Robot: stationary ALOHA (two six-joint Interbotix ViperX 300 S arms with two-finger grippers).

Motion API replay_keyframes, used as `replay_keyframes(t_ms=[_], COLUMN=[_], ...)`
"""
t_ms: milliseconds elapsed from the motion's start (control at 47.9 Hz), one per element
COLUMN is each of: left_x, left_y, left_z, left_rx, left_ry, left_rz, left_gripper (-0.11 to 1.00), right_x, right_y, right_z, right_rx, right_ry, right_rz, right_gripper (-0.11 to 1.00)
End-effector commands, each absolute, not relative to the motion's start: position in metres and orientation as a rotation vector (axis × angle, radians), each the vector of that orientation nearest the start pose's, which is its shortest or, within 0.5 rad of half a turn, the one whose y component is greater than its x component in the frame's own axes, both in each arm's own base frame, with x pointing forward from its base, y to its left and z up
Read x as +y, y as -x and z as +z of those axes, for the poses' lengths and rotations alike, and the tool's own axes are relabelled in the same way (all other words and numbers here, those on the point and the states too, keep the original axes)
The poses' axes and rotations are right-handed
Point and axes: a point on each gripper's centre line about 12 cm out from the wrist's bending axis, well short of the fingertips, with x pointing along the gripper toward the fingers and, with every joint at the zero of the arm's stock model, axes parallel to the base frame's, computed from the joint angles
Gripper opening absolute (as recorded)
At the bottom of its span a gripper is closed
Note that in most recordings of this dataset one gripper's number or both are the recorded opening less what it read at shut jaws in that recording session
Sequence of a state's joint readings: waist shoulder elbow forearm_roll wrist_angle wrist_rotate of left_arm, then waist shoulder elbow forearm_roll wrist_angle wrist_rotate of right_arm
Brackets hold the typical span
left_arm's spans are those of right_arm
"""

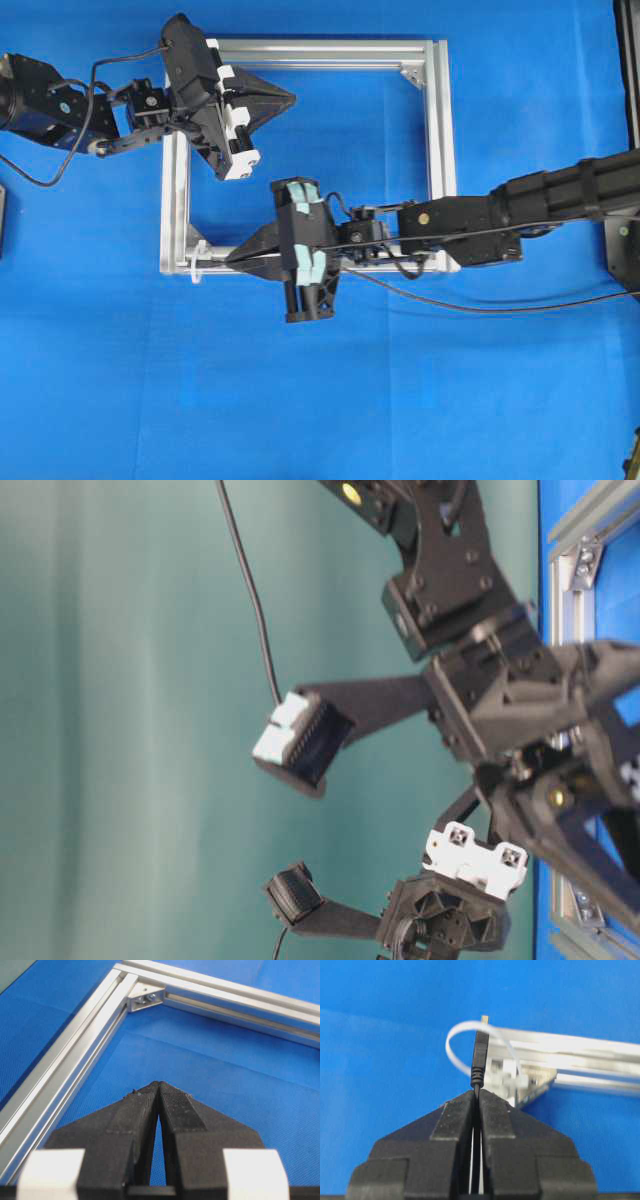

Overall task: Insert the wire through the string loop located on the left side.
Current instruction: 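Push the USB plug through the white loop with the right gripper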

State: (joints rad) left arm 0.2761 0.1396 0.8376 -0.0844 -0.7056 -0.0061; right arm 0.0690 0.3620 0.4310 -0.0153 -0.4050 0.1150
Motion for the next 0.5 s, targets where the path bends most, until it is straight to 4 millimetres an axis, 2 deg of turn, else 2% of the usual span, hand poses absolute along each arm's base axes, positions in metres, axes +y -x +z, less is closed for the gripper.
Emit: replay_keyframes(t_ms=[0,188,480], left_x=[0.111,0.111,0.111], left_y=[-0.368,-0.368,-0.368], left_z=[0.152,0.152,0.152], left_rx=[0.213,0.211,0.211], left_ry=[0.092,0.092,0.092], left_rz=[0.335,0.335,0.335], left_gripper=[0.00,0.00,0.00], right_x=[0.033,0.034,0.034], right_y=[-0.492,-0.503,-0.507], right_z=[0.145,0.143,0.142], right_rx=[0.341,0.348,0.345], right_ry=[-0.087,-0.086,-0.086], right_rz=[0.055,0.054,0.054], right_gripper=[0.00,0.00,0.00])
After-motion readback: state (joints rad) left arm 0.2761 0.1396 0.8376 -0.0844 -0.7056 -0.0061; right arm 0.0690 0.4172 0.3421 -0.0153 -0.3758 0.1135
